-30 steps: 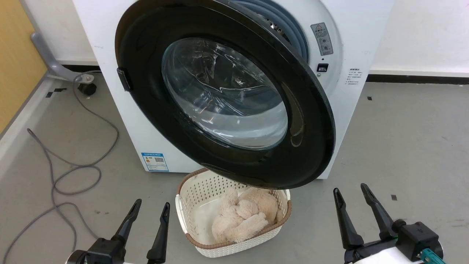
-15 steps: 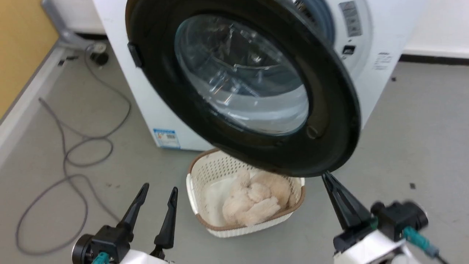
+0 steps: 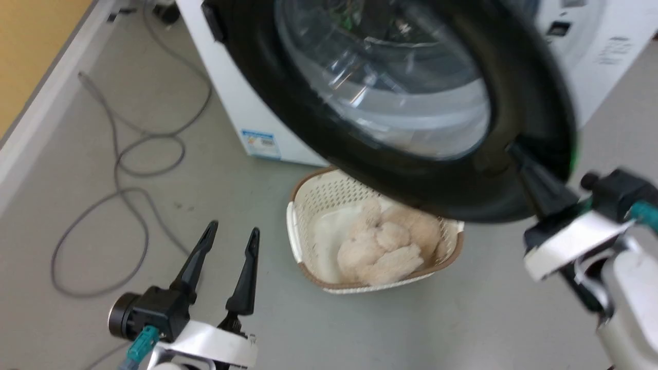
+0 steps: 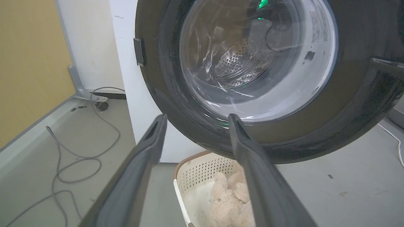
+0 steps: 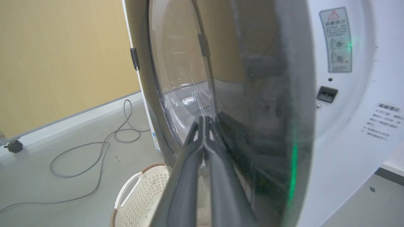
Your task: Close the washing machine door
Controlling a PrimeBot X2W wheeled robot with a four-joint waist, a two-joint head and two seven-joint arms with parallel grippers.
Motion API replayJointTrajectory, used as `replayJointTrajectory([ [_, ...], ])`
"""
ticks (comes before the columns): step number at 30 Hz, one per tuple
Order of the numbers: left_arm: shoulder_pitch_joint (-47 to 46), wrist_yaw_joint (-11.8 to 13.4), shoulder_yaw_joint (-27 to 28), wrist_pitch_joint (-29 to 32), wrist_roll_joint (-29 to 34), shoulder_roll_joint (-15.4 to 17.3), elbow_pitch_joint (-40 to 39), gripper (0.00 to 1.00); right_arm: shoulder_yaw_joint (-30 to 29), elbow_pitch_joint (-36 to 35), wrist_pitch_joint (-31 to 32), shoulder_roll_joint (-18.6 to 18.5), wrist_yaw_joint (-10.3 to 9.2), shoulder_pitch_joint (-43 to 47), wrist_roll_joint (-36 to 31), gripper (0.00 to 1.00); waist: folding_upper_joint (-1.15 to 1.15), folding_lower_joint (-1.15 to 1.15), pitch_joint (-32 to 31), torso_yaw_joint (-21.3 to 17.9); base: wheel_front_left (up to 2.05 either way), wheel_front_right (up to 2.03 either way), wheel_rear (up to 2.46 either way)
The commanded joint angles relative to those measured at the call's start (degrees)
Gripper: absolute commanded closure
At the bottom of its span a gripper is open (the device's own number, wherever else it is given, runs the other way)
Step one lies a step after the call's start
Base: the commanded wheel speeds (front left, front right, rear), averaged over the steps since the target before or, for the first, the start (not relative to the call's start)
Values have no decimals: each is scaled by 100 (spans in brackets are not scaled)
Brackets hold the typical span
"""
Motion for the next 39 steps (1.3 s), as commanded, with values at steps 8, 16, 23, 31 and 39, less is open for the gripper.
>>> replayJointTrajectory([
  [8, -392, -35, -56, -30, -25, -118, -90, 0, -264, 615, 335, -383, -15, -998, 412, 100, 0, 0, 601, 340, 0, 0, 0],
  [16, -585, -39, -116, -30, -67, -182, -94, 0, -740, 1293, 703, -422, -15, -1882, 594, 100, 0, 0, 934, 515, 0, 0, 0],
  [23, -706, -40, -150, -30, -106, -206, -73, 0, -986, 1886, 942, -409, -15, -2567, 625, 100, 0, 0, 1110, 619, 0, 0, 0],
  [31, -776, -40, -151, -30, -136, -236, -42, 0, -1371, 2449, 939, -353, -15, -3105, 405, 100, 0, 0, 1204, 683, 0, 0, 0],
  [39, -758, -40, -119, -30, -103, -255, 9, 0, -1524, 2754, 789, -218, -15, -3233, 224, 100, 0, 0, 1097, 651, 0, 0, 0],
])
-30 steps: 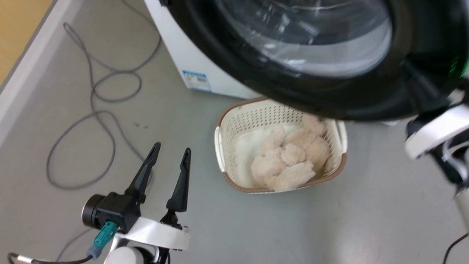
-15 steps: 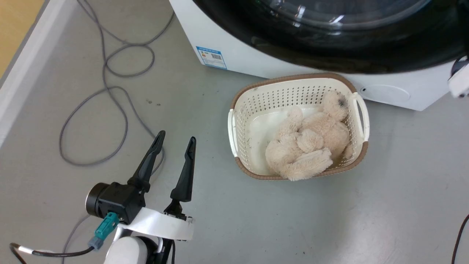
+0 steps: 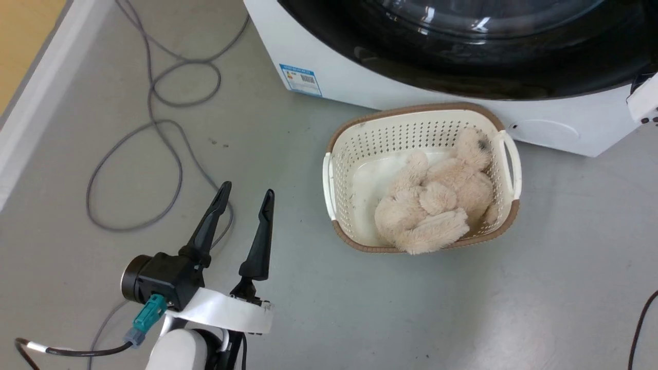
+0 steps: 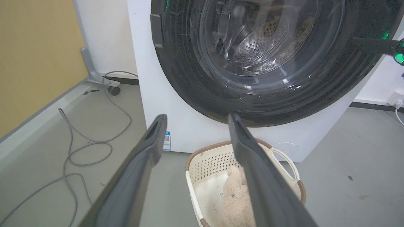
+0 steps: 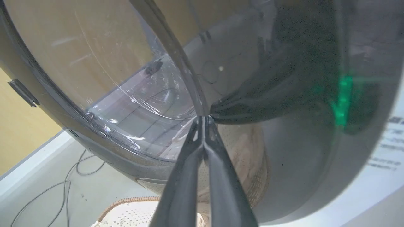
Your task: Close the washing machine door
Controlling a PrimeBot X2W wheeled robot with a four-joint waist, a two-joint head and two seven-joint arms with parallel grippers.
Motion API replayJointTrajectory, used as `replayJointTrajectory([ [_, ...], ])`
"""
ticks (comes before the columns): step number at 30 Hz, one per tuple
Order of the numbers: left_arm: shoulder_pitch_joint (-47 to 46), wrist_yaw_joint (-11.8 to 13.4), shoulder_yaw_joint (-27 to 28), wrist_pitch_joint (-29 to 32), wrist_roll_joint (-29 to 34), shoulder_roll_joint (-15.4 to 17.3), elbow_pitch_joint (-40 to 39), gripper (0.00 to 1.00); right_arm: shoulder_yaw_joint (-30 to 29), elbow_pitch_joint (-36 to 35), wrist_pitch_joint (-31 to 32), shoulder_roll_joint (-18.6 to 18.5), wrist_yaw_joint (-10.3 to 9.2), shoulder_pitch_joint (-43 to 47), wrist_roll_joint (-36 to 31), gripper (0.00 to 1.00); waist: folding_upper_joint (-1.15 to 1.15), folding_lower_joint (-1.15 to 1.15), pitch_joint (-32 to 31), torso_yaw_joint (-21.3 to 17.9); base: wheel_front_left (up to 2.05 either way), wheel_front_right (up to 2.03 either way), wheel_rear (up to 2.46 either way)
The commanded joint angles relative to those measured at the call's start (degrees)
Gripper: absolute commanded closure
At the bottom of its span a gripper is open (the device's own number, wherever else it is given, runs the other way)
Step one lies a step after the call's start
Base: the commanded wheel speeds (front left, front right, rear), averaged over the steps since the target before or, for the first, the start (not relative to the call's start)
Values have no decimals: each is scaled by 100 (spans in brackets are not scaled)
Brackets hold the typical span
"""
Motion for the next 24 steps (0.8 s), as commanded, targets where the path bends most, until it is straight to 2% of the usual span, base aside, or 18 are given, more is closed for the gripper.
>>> replayJointTrajectory([
  [1, -47, -25, 15, -31, 6, -28, 8, 0, -115, 11, -101, -122, -64, -151, -18, 100, 0, -1, -66, -38, 0, 0, 0],
  [8, 108, -25, 21, -31, 74, 28, 99, 0, 271, -128, -487, 55, -64, 543, 264, 100, 0, -1, -609, -290, 0, 0, 0],
  [16, 447, -15, 299, -31, 245, 33, 314, 0, 877, -1063, -1098, -105, -64, 1803, 442, 100, 0, -1, -1431, -701, 0, 0, 0],
  [20, 608, 63, 447, -32, 303, 16, 370, 0, 835, -1658, -1194, -84, -64, 2493, 379, 100, 0, -1, -1751, -880, 0, 0, 0],
  [24, 778, 133, 515, -32, 380, -2, 400, 0, 662, -2219, -1217, 158, -64, 3224, 241, 100, 0, -1, -2007, -1053, 0, 0, 0],
])
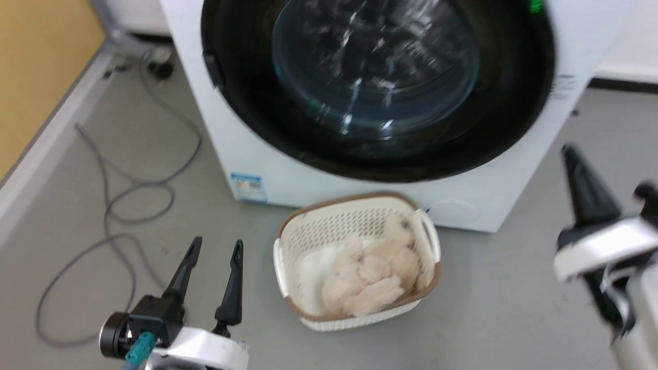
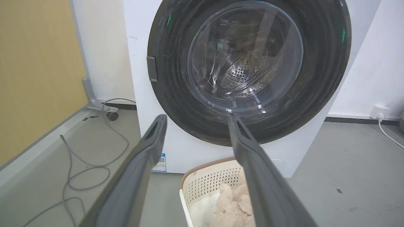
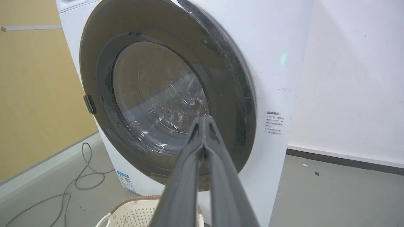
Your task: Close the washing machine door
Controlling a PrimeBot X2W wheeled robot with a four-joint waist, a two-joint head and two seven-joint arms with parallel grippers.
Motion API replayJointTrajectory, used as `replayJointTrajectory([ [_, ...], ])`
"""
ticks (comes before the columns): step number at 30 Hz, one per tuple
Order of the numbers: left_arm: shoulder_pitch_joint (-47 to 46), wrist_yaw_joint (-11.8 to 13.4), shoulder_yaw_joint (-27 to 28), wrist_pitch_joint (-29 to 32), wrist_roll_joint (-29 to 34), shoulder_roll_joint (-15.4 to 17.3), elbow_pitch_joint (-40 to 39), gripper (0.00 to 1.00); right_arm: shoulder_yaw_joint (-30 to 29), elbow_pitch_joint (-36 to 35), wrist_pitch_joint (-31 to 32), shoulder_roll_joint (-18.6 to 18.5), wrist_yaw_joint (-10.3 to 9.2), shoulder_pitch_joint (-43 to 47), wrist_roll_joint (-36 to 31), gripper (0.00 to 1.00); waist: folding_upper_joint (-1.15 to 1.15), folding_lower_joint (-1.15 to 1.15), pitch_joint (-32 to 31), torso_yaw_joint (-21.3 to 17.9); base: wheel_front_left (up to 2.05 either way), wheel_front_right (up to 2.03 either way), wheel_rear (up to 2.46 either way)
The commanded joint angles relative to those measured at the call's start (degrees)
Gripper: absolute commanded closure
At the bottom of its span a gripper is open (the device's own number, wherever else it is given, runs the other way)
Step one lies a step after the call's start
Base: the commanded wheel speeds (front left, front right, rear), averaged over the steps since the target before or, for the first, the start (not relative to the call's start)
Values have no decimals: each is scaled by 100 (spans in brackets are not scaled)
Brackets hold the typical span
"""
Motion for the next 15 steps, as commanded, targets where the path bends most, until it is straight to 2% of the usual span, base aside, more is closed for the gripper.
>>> replayJointTrajectory([
  [1, 106, 34, 20, -30, 35, -18, 16, 0, -60, -140, -35, 109, -4, 237, -95, 100, 0, 1, -232, -216, 0, 0, 0],
  [14, 544, 83, 176, -30, 54, -52, 99, 0, -857, -1626, -47, 1255, -4, 2210, -1299, 100, 0, 1, -609, -513, 0, 0, 0],
  [15, 554, 80, 184, -30, 53, -53, 114, 0, -873, -1690, -48, 1310, -4, 2311, -1357, 58, 0, 1, -619, -522, 0, 0, 0],
])
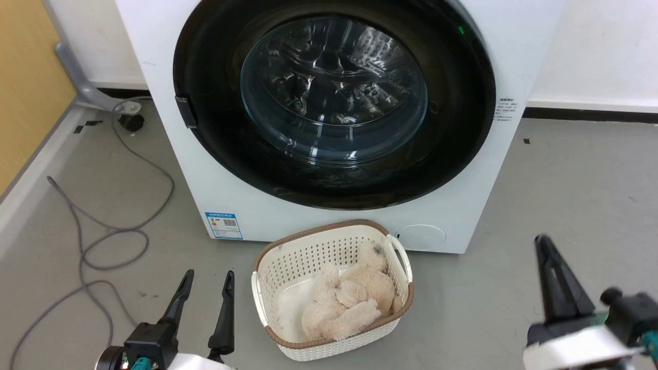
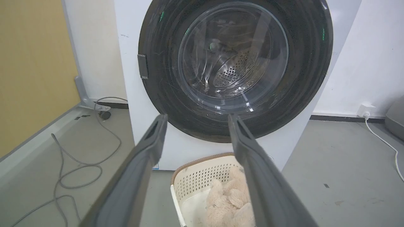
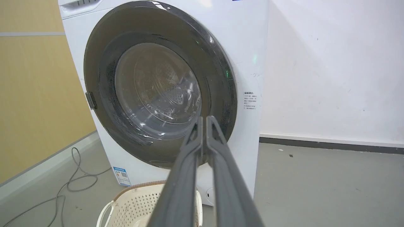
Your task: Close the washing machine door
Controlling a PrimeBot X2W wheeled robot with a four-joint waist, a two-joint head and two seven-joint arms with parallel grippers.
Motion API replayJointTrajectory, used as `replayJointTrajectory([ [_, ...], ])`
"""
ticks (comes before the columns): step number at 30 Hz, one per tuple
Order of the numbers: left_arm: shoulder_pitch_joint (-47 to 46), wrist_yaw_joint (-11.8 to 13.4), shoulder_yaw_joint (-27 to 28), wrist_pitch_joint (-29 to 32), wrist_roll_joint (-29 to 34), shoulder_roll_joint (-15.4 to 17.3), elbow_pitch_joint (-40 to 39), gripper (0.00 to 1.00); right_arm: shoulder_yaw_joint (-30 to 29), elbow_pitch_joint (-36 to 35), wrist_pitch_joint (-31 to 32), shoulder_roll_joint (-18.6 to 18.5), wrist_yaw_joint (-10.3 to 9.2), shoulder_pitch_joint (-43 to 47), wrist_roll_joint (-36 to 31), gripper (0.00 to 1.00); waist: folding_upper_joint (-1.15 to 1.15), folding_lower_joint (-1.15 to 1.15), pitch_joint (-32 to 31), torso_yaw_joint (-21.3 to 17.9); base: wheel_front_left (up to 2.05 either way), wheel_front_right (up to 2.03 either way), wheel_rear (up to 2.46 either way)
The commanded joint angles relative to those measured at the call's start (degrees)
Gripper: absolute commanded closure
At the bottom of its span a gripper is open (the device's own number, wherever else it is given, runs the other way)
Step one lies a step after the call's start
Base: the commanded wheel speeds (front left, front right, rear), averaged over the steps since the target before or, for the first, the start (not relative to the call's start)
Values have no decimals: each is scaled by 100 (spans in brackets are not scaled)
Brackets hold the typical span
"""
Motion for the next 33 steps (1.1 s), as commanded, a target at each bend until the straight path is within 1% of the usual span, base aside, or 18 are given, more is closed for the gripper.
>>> replayJointTrajectory([
  [1, 69, 10, 25, -32, 42, -6, 22, 0, -33, -85, -22, 67, -4, 159, -89, 0, 0, 1, -19, -17, 0, 0, 0],
  [6, 97, 9, 35, -32, 113, 4, 84, 0, -113, -189, -23, 226, -4, 499, -287, 0, 0, 1, -55, -51, 0, 0, 0],
  [11, 124, 7, 13, -32, 183, 7, 137, 0, -161, -241, -24, 328, -4, 637, -335, 0, 0, 1, -65, -85, 0, 0, 0],
  [19, 79, 17, -45, -32, 304, 23, 171, 0, -173, -217, -24, 387, -4, 656, -327, 0, 0, 1, -60, -93, 0, 0, 0],
  [26, 83, 63, -19, -32, 290, 10, 75, 0, -146, -211, -24, 410, -4, 676, -322, 0, 0, 1, -53, -80, 0, 0, 0],
  [27, 60, 34, -28, 0, 282, 4, 80, 100, -146, -205, 0, 386, 0, 574, -325, 100, 0, 1, -54, -80, 0, 0, 0],
  [33, 55, 33, -41, 27, 291, 1, 69, 100, -146, -205, 20, 387, 1, 560, -336, 100, 0, 1, -52, -82, 0, 0, 0],
])
